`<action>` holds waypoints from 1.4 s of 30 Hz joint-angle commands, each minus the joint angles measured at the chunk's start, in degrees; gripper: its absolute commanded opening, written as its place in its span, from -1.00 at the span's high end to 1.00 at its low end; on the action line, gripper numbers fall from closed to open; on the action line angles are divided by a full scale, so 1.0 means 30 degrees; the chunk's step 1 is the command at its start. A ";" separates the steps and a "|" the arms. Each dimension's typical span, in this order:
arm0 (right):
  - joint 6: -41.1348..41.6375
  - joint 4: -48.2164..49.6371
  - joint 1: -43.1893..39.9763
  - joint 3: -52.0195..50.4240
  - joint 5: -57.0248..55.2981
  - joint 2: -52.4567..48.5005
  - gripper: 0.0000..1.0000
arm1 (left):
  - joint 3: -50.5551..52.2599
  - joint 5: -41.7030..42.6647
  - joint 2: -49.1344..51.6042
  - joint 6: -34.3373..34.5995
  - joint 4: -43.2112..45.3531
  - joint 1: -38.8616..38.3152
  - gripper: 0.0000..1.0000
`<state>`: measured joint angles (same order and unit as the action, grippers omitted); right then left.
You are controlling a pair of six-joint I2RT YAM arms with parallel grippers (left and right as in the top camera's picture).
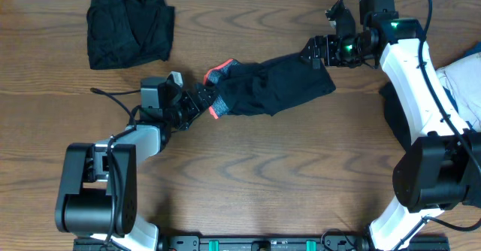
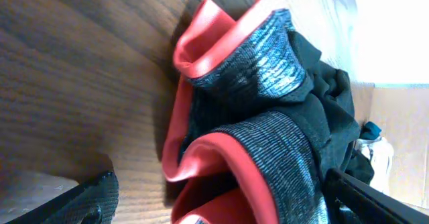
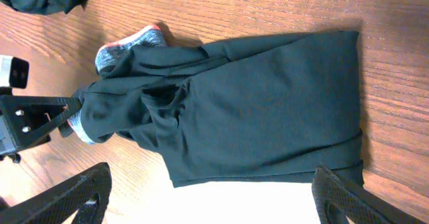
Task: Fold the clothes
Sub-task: 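Grasp the red-trimmed waistband with the left gripper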
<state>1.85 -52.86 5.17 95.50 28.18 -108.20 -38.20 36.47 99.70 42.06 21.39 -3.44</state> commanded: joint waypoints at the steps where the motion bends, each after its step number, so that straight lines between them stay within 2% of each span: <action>1: -0.0437 -0.0036 -0.0058 0.0022 -0.0124 -0.0058 -0.87 | -0.0102 -0.0153 0.0459 0.0546 0.0160 -0.0503 -0.96; 17: -0.0648 -0.0117 0.0051 0.0015 -0.0197 -0.0058 -0.82 | -0.0102 -0.0874 0.0634 0.0590 0.1355 -0.1508 -0.94; 23: -0.0656 -0.0182 0.0051 0.0007 -0.0204 -0.0058 -0.82 | -0.0102 -0.0860 0.0634 0.0597 0.1348 -0.1508 0.33; 25: -0.0656 -0.0197 0.0051 0.0000 -0.0284 -0.0058 -0.82 | -0.0102 -0.0845 0.0627 0.0590 0.1341 -0.1508 0.54; 28: -0.0743 -0.0313 0.0051 -0.0029 -0.0474 -0.0058 -0.82 | -0.0102 -0.0787 0.0590 0.0568 0.1333 -0.1501 0.63; 30: -0.0794 -0.0328 0.0051 -0.0124 -0.0495 -0.0058 -0.82 | -0.0102 -0.0612 0.0481 0.0357 0.1333 -0.1472 0.85; 31: -0.0794 -0.0328 0.0051 -0.0168 -0.0495 -0.0058 -0.82 | -0.0102 -0.0342 0.0386 0.0153 0.1319 -0.1399 0.88; 35: -0.0787 -0.0321 0.0051 -0.0357 -0.1341 -0.0058 -0.81 | -0.0102 -0.0124 -0.0219 -0.0379 -0.0073 -0.0874 0.89; 42: -0.0787 -0.0248 0.0051 -0.0532 -0.1479 -0.0058 -0.80 | -0.0102 -0.0692 -0.2725 -0.3417 -0.5442 0.1093 0.88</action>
<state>0.56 -53.76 5.19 94.30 24.34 -108.22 -38.24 35.73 95.22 37.28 7.57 -2.42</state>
